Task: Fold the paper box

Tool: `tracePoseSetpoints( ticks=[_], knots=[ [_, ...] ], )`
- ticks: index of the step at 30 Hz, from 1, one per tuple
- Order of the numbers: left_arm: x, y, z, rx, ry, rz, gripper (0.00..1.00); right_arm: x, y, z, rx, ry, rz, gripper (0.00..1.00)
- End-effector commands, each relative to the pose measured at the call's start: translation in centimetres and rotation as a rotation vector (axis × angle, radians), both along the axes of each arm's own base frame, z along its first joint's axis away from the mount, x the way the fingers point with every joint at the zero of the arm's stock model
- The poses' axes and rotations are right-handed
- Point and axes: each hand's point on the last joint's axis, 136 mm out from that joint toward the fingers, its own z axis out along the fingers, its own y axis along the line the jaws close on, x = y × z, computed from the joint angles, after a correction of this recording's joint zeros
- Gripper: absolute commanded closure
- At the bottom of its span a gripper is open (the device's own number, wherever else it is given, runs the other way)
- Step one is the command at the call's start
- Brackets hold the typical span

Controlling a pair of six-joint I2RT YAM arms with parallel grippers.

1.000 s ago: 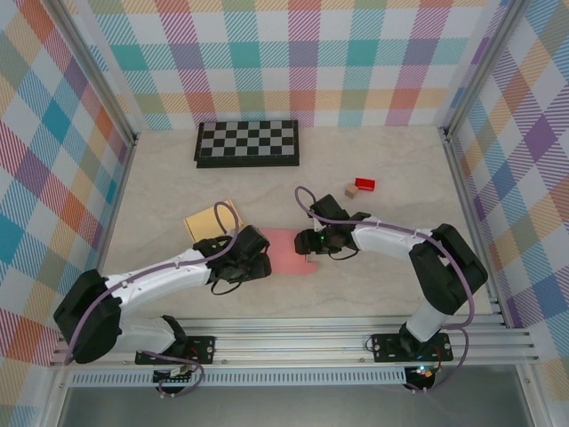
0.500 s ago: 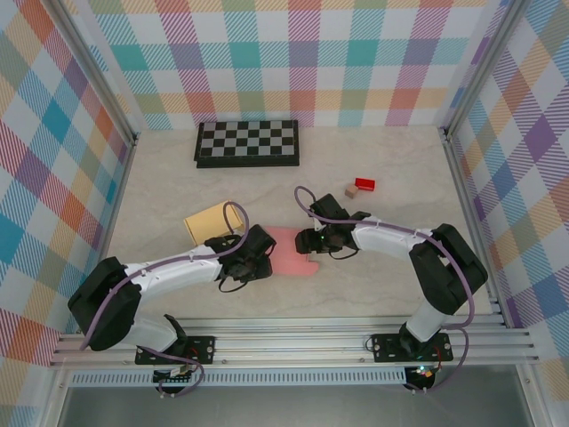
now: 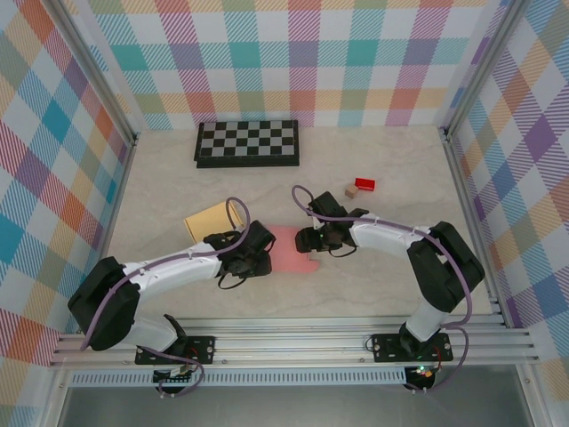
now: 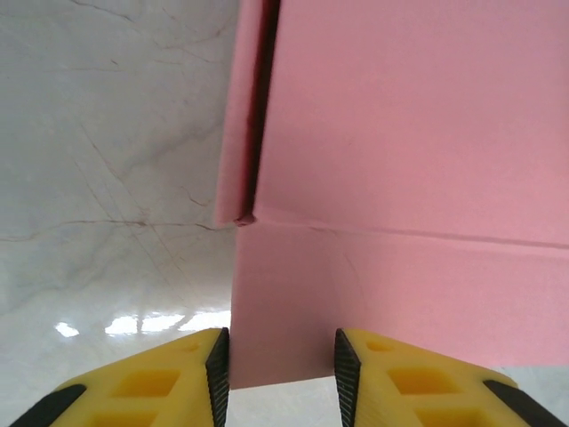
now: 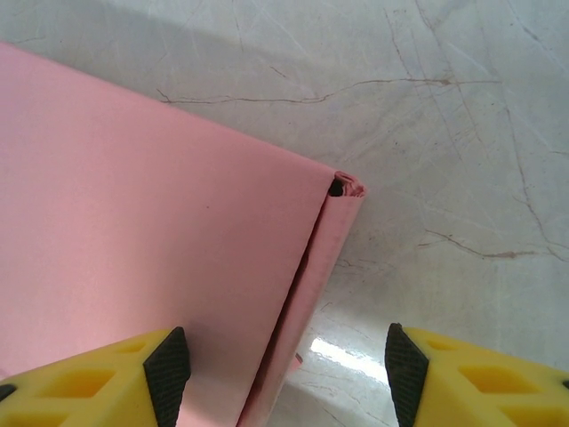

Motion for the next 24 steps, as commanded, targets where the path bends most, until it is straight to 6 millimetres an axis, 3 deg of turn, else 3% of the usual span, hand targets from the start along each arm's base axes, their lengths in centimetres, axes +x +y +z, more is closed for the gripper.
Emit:
tracePoseSetpoints(
  ticks=[1, 7, 11, 17, 24],
  knots=[
    [0.1, 1.0, -1.9, 0.05, 0.011, -0.026, 0.63, -1.5, -2.2, -2.6, -0.121, 0.067, 0.011, 0.37],
    [0.6, 0.5, -2.6, 0.026, -0.016, -0.04, 0.66, -1.7, -2.5, -2.8, -0.132, 0.066, 0.02, 0.37],
    [1.0, 1.4, -2.6, 0.091, -0.031, -0.047, 0.71, -1.9, -2.6, -2.8, -0.136, 0.066, 0.025, 0.37],
    [1.1, 2.9, -2.2, 0.171, -0.045, -0.039, 0.62, -1.9, -2.8, -2.9, -0.149, 0.067, 0.035, 0.36],
    [1.0, 2.9, -1.8, 0.167, -0.036, -0.03, 0.58, -1.8, -2.9, -2.6, -0.163, 0.062, 0.039, 0.34]
  ],
)
